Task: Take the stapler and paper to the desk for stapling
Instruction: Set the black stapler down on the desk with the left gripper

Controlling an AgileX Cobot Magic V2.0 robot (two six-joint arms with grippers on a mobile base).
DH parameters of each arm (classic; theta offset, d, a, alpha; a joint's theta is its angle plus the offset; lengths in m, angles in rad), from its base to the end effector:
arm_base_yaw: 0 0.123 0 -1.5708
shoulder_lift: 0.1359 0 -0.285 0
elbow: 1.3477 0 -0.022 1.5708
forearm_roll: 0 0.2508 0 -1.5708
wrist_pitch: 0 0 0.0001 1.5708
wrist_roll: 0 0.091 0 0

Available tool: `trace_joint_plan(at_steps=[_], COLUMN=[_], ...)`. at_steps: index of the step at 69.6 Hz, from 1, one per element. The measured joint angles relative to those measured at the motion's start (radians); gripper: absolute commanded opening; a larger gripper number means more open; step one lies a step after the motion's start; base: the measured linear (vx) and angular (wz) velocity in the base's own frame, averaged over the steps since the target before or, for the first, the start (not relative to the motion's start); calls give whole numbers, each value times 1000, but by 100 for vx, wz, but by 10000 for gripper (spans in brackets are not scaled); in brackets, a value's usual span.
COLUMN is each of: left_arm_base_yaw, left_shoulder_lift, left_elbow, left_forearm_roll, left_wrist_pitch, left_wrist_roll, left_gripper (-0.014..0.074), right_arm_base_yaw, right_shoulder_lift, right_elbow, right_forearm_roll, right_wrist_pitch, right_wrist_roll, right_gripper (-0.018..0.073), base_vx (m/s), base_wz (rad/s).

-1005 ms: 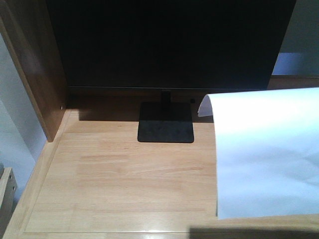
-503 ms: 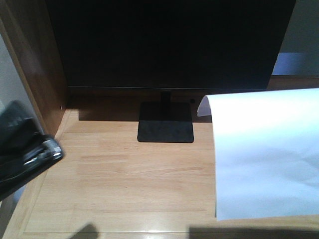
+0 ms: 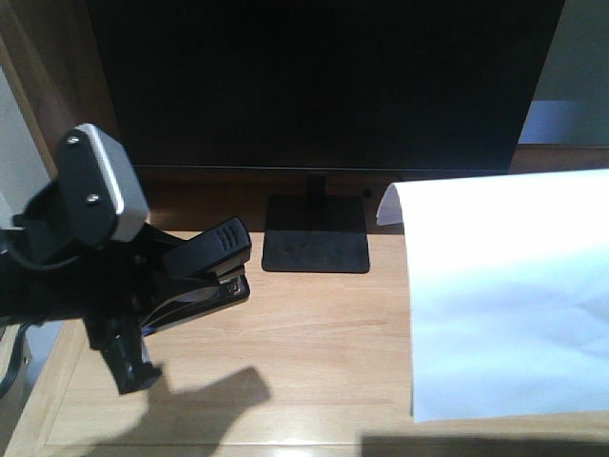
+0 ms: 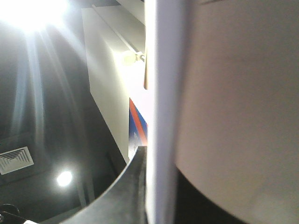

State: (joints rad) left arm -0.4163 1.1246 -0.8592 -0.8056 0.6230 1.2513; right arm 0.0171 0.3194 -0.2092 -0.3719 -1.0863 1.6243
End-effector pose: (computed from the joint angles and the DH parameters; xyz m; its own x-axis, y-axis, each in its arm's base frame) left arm 0.1947 -0.1280 0.3222 -0.1131 0.5679 -0.8153 0.8613 0.4651 0.2045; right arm 0.0390 0.0299 0.3385 -0.0712 0.9383 -0.3385 -0.8749 0.1042 0.4729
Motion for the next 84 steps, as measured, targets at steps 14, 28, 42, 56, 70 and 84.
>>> trace_joint_plan(at_steps=[14, 28, 42, 56, 70, 84], left_arm_base_yaw=[109, 148, 150, 149, 140, 134], left_shoulder_lift=[165, 352, 499, 631, 737, 816], left_elbow=[0, 0, -6, -69, -141, -166], left_forearm_roll=[-145, -277, -391, -412, -424, -428], left_wrist_pitch=[21, 98, 151, 182, 198, 200], left_wrist_roll=[351, 672, 862, 874, 874, 874], left_gripper=[-6, -6, -6, -6, -6, -6], right_arm_base_yaw=[0, 0, 0, 0, 0, 0], right_shoulder_lift=[0, 0, 0, 0, 0, 0], right_elbow=[0, 0, 0, 0, 0, 0], right_forearm_roll=[0, 0, 0, 0, 0, -1], right_wrist_pitch=[0, 0, 0, 0, 0, 0], right_wrist_roll=[0, 0, 0, 0, 0, 0], right_gripper=[-6, -6, -6, -6, -6, -6], base_vx=[0, 0, 0, 0, 0, 0], base_wz=[0, 0, 0, 0, 0, 0])
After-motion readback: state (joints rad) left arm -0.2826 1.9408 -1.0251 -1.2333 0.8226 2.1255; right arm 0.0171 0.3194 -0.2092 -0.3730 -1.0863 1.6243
